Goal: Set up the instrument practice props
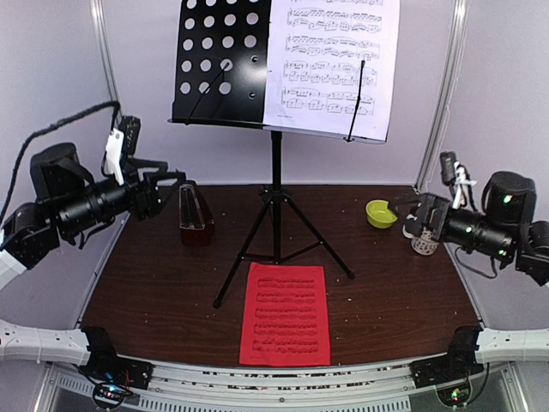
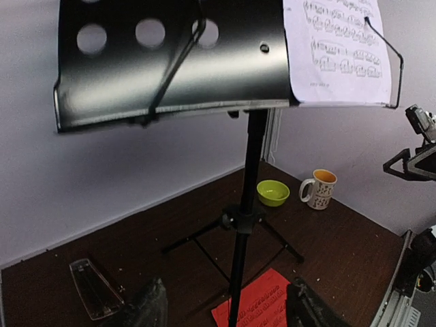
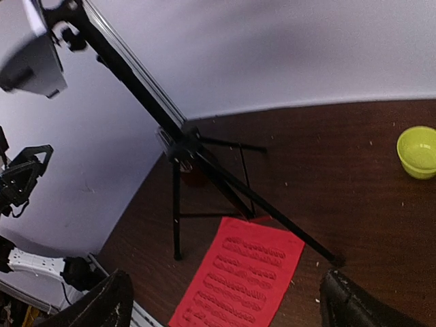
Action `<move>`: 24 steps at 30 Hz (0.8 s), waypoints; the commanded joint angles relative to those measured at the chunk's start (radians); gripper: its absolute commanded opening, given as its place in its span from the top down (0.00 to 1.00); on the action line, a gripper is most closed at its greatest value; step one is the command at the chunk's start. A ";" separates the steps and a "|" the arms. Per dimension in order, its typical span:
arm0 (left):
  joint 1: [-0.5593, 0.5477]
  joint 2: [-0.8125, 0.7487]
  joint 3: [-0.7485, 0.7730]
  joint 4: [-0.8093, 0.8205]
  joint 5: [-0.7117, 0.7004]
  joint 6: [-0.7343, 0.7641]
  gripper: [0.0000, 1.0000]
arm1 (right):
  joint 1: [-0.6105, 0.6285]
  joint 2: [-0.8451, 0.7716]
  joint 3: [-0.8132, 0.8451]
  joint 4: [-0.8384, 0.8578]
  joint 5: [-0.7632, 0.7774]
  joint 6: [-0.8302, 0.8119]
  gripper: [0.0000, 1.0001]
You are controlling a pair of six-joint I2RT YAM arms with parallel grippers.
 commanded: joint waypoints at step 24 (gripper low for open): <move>-0.389 0.268 -0.635 0.227 0.047 -0.242 0.51 | 0.002 0.286 -0.645 0.354 -0.544 0.169 0.23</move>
